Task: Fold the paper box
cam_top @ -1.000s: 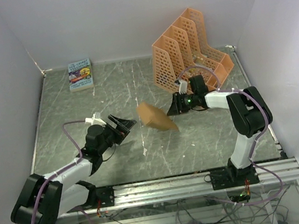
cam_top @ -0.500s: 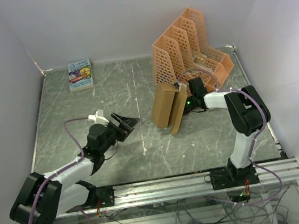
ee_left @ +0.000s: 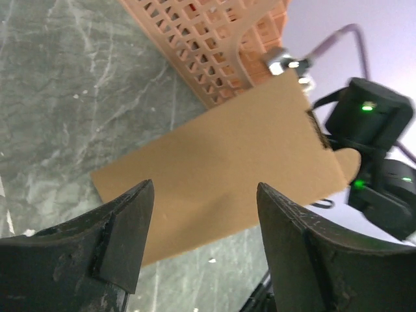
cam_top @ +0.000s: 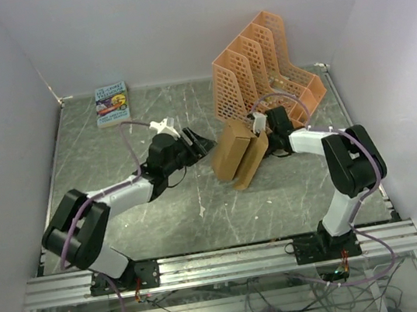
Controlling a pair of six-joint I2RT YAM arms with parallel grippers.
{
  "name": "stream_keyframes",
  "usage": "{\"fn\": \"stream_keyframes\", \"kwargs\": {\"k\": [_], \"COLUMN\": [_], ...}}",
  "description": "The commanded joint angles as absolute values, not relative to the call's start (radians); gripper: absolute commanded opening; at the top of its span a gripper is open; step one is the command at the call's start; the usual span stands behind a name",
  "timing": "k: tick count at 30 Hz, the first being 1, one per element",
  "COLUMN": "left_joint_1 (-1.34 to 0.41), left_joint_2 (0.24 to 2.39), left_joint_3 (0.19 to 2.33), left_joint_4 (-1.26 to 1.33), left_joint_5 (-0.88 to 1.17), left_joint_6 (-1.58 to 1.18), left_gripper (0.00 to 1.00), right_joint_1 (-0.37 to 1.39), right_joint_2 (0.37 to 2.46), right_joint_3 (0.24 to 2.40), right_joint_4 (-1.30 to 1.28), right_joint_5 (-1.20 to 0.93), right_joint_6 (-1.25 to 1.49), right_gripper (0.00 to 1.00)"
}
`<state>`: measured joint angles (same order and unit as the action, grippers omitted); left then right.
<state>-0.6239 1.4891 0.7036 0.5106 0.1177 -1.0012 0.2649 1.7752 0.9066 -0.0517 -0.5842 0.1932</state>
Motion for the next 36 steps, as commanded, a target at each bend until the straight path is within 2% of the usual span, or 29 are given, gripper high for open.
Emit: {"fn": "stream_keyframes", "kwargs": {"k": [1, 3, 8, 20, 25, 29, 36], "left_joint_1": [-0.637, -0.651, -0.697, -0.76, -0.783, -0.789, -0.789], "left_joint_2": [1.583, 1.631, 1.74, 1.929, 1.978, 1.978, 1.795], "left_joint_3": [0.774, 0.802, 0.91, 1.162, 1.232, 1.249, 1.169], "left_joint_4": [0.486, 0.496, 0.493, 0.311, 0.248, 0.209, 0.227], "left_joint_5": [0.153, 0.178, 0.207, 0.257, 0.275, 0.278, 0.157], "left_joint_6": [-0.934, -0.934, -0.929, -0.864, -0.837, -0.81, -0.733], "left_gripper": [0.71, 0.67, 0.64, 0.62, 0.62, 0.62, 0.63], "right_joint_1": [0.237, 0.221, 0.165, -0.046, -0.175, -0.198, -0.197], "right_joint_2": [1.698, 1.675, 1.609, 1.407, 1.338, 1.312, 1.315], "right_joint_3": [0.902, 0.896, 0.873, 0.876, 0.917, 0.994, 0.978], "right_joint_4": [-0.099, -0.128, -0.179, -0.231, -0.307, -0.513, -0.704], "right_joint_5": [-0.505, -0.484, -0.455, -0.345, -0.48, -0.672, -0.819], "right_joint_6": [0.151, 0.131, 0.075, -0.126, -0.252, -0.51, -0.841], "right_gripper": [0.39, 0.39, 0.38, 0.39, 0.4, 0.42, 0.4]}}
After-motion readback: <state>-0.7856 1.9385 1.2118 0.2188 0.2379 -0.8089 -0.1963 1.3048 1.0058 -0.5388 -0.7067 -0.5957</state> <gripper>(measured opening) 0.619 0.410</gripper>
